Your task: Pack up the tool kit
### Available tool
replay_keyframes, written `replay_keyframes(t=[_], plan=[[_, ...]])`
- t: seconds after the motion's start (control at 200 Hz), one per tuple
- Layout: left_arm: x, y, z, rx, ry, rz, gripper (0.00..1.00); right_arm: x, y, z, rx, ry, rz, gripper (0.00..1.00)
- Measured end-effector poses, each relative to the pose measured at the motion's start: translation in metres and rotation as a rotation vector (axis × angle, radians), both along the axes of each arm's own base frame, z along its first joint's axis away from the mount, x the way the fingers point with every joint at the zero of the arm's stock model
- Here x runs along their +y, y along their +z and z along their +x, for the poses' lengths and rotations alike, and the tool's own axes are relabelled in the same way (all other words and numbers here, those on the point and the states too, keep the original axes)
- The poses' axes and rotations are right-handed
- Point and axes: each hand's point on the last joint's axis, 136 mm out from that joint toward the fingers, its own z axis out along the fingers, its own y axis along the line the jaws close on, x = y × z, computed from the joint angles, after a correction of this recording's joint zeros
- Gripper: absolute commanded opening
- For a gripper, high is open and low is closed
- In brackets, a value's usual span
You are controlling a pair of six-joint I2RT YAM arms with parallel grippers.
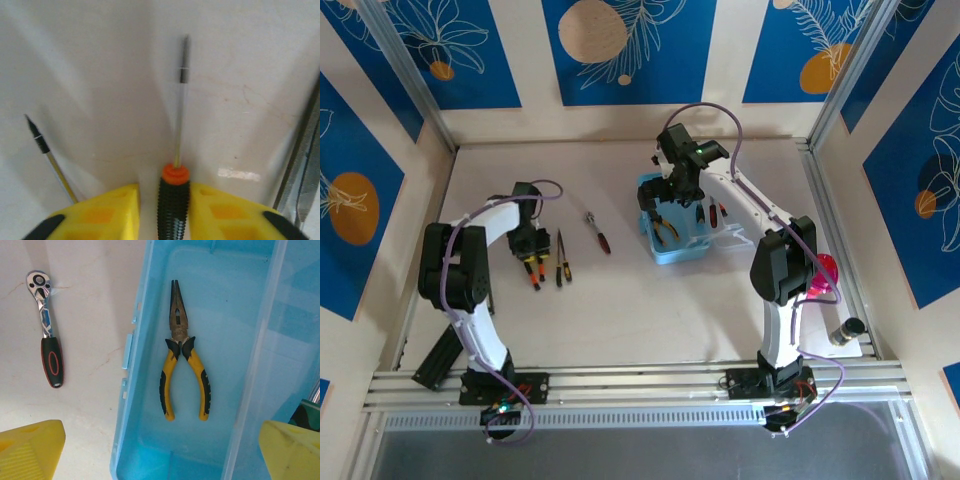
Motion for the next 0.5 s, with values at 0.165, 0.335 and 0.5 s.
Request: replay_keyframes(t=[0.165,0.335,0.5], plan=[[0.001,0.002,0.0,0.004,0.0,0.003,0.04,0.0,0.0,0.0,0.001,0.001,0.0,0.99],[0.0,0.002,0.0,0.006,-0.004,-0.005,0.0,0.002,0.001,-0.003,0.008,0.009,0.017,0.99],[-0.014,0.008,0.004,-0.007,-0.015,-0.085,0.0,0.009,0.012,-0.013,0.015,0.049,0.091,0.99]])
